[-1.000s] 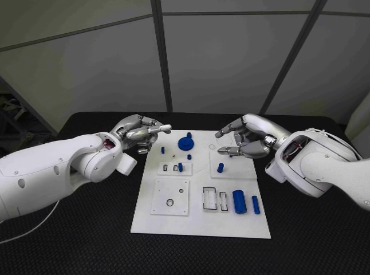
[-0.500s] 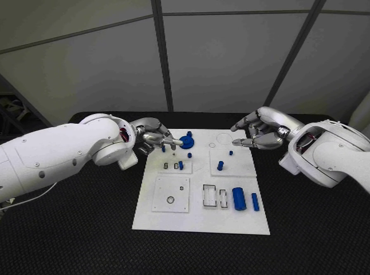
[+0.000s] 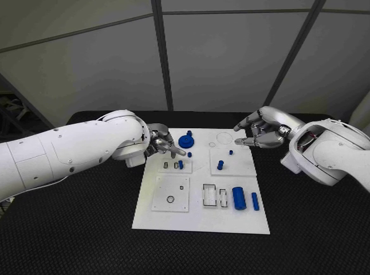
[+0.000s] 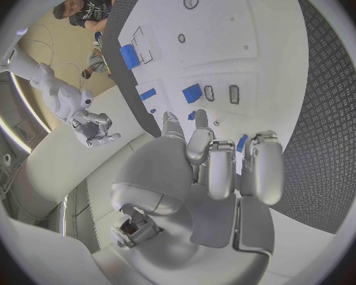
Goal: Assemble the parts on the task board
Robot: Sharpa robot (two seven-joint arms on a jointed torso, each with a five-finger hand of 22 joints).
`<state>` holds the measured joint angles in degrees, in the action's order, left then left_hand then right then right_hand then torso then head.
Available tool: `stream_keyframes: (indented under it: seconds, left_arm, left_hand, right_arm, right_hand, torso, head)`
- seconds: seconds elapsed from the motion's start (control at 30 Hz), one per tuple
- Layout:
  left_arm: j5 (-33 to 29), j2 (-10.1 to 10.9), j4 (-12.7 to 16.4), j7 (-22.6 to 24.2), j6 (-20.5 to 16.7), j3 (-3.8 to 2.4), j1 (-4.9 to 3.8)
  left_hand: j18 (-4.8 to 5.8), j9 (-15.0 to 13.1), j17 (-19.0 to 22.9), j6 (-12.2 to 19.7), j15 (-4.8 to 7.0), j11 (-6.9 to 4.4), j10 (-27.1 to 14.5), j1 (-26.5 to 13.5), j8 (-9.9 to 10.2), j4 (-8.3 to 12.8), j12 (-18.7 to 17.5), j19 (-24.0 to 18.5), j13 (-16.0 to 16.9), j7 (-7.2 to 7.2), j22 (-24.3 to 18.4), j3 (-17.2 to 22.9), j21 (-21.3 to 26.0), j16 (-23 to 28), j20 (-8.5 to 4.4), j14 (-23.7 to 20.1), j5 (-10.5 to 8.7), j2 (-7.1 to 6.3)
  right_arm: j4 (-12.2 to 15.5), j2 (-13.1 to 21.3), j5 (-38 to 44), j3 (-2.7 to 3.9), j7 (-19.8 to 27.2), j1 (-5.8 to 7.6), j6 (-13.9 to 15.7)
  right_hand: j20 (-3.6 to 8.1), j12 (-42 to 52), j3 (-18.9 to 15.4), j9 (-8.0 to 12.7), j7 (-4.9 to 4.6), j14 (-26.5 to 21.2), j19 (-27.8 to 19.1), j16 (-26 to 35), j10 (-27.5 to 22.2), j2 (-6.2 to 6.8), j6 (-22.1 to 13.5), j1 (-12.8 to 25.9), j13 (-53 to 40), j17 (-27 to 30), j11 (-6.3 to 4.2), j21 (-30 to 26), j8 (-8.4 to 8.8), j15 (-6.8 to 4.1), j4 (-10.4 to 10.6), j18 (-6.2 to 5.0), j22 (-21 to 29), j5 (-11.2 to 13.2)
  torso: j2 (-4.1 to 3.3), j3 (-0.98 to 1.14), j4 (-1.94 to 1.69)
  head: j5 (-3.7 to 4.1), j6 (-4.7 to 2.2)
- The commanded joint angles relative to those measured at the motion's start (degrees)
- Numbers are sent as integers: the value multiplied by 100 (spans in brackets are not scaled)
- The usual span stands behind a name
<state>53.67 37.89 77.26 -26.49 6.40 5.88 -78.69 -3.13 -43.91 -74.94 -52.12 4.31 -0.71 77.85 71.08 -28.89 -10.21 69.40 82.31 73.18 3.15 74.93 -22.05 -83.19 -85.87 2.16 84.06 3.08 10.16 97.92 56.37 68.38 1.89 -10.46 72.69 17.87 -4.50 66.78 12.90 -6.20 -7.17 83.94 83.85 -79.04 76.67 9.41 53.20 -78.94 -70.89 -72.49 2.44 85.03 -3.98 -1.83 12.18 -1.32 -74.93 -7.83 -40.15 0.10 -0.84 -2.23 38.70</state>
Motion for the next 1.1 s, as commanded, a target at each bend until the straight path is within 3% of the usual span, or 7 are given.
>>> stream_keyframes:
  seconds: [0.03, 0.33, 0.77, 0.93, 1.1]
  left_arm:
    - [337, -99, -64, -410, 251, 11, -20]
    - [422, -305, -141, -533, 470, 27, -33]
    - [432, -449, -209, -614, 696, 39, -34]
    - [432, -471, -225, -637, 762, 40, -34]
    - [432, -501, -234, -634, 800, 41, -34]
  left_hand:
    - [11, -90, -1080, -44, 1, -9, 61, -33, -45, -77, 78, 45, 83, -9, 41, -32, -34, -48, -4, 462, -28, -68]
    - [30, -350, -1168, -76, 26, -40, 132, -111, -82, -310, 172, 83, 220, -45, 154, -131, -87, -117, -29, 489, -27, -137]
    - [29, -512, -1179, -68, 31, -47, 136, 54, -76, -329, 160, 72, 258, -52, 157, -50, -87, -122, -36, 491, -5, -84]
    - [29, -645, -1187, -56, 26, -41, 141, 162, -40, -336, 147, 70, 293, -47, 170, 24, -90, -123, -29, 493, 165, -60]
    - [29, -683, -1190, -57, 26, -41, 142, 186, -27, -341, 141, 69, 301, -47, 173, 39, -91, -123, -28, 494, 215, -59]
  right_arm:
    - [-18, -30, 55, 5, -6, 14, 52]
    - [-95, -92, 56, 5, 16, 14, 75]
    - [-140, -145, 57, 5, 15, 14, 62]
    - [-154, -162, 57, 5, 15, 13, 54]
    - [-166, -180, 57, 4, 13, 13, 41]
  right_hand:
    - [-1, 7, -5, -9, -6, 197, 112, 24, 11, 19, 31, -6, 13, 10, -7, -27, -24, -11, 41, -64, -715, -24]
    - [0, 3, -7, -9, -5, 192, 99, 41, 9, 22, 35, -3, 17, 35, -8, -42, -24, -11, 46, -69, -695, -26]
    - [1, 3, -7, -10, -4, 190, 95, 49, 9, 22, 40, -2, 17, 44, -8, -47, -24, -12, 50, -71, -688, -30]
    - [1, 3, -7, -10, -4, 190, 95, 49, 9, 22, 40, -2, 17, 44, -8, -47, -24, -12, 50, -71, -688, -30]
    - [1, 3, -7, -10, -4, 190, 95, 49, 9, 22, 40, -2, 17, 44, -8, -47, -24, -12, 50, -71, -688, -30]
  torso:
    - [-10, -6, -8]
    - [-7, -11, -4]
    - [-8, -14, -12]
    - [-8, -11, -8]
    - [-9, -13, -13]
  head:
    - [-2, 13]
    - [-15, 46]
    - [-9, 75]
    - [-14, 91]
    - [-10, 103]
